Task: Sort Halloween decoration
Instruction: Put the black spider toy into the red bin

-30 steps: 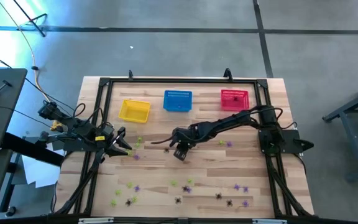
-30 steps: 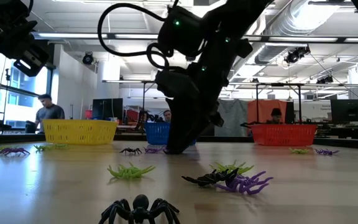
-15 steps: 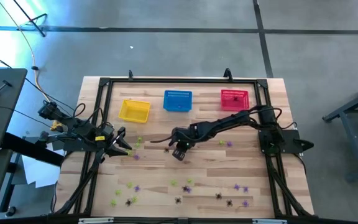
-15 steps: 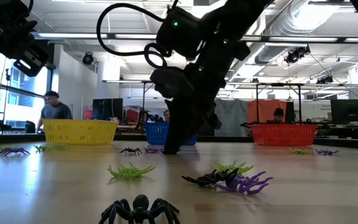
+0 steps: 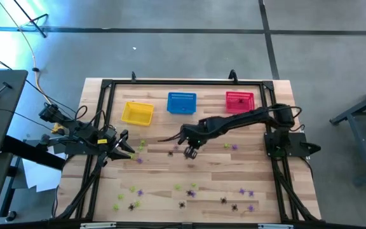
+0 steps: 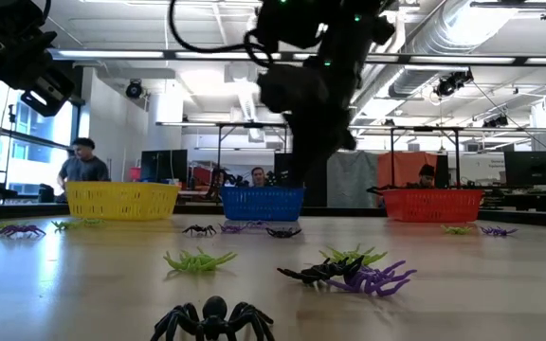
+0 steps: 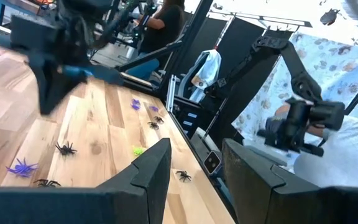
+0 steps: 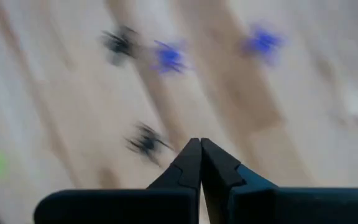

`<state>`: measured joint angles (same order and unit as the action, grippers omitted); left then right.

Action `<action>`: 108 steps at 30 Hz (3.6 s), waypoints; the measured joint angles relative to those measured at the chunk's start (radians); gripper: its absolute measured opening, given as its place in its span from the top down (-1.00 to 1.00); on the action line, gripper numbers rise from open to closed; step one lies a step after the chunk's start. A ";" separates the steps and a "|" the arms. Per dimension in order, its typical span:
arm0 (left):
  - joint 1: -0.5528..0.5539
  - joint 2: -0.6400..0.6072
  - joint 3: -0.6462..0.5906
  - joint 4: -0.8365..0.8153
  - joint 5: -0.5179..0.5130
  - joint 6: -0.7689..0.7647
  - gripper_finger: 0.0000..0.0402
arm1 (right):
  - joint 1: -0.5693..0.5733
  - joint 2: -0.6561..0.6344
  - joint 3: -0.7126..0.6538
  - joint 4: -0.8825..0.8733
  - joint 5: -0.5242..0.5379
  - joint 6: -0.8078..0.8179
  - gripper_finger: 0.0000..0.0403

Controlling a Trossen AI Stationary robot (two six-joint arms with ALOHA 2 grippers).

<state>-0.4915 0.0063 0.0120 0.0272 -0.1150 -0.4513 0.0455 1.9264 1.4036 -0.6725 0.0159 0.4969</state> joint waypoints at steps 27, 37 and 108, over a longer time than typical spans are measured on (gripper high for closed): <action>0.000 0.000 0.000 0.000 0.000 0.000 0.34 | 0.078 0.130 0.003 0.137 -0.106 0.021 1.00; 0.000 0.000 0.000 0.000 0.000 0.000 0.34 | 0.072 0.133 0.003 0.139 -0.107 0.003 1.00; 0.000 0.000 0.000 0.000 0.000 0.000 0.34 | 0.092 0.205 0.007 0.159 0.003 0.062 0.76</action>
<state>-0.4911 0.0063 0.0120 0.0269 -0.1150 -0.4515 0.1372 2.1316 1.4109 -0.5131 0.0189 0.5592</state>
